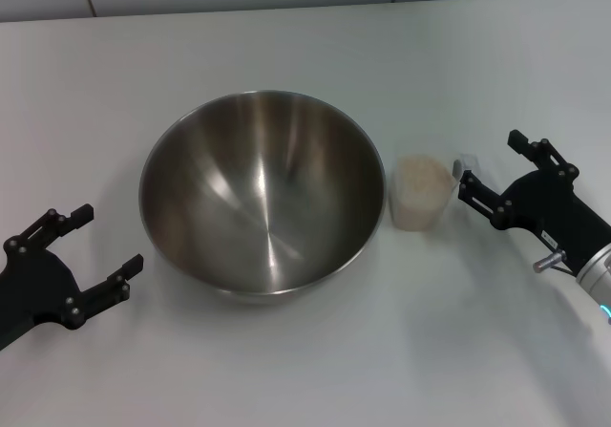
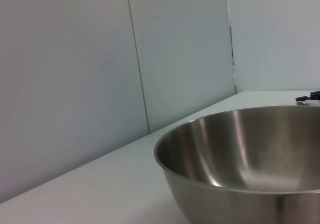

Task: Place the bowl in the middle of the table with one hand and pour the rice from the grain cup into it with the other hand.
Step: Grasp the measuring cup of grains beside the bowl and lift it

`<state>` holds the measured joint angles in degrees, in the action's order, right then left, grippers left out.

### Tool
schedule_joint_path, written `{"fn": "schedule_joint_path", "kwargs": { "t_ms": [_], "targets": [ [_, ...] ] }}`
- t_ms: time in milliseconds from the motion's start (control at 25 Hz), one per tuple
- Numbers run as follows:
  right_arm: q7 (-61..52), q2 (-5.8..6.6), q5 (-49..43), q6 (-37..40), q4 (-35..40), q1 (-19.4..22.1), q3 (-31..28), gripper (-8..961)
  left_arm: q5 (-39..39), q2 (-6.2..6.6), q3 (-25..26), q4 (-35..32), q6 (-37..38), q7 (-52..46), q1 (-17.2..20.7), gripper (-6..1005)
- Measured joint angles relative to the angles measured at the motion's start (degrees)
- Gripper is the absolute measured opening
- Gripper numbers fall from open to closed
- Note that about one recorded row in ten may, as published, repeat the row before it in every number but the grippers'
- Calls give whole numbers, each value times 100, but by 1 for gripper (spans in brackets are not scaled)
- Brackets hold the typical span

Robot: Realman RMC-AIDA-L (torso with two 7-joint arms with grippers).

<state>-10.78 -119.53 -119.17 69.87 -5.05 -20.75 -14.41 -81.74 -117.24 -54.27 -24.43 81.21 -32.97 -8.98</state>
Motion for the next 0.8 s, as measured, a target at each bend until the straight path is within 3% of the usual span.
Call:
{"fn": "schedule_joint_path", "kwargs": {
  "t_ms": [560, 800],
  "targets": [
    [0, 0, 0, 7, -60, -34, -9, 810, -275, 16, 39, 0, 0, -80, -58, 846],
    [0, -2, 0, -9, -75, -43, -9, 599, -291, 40, 63, 0, 28, -90, -45, 846]
  ]
}}
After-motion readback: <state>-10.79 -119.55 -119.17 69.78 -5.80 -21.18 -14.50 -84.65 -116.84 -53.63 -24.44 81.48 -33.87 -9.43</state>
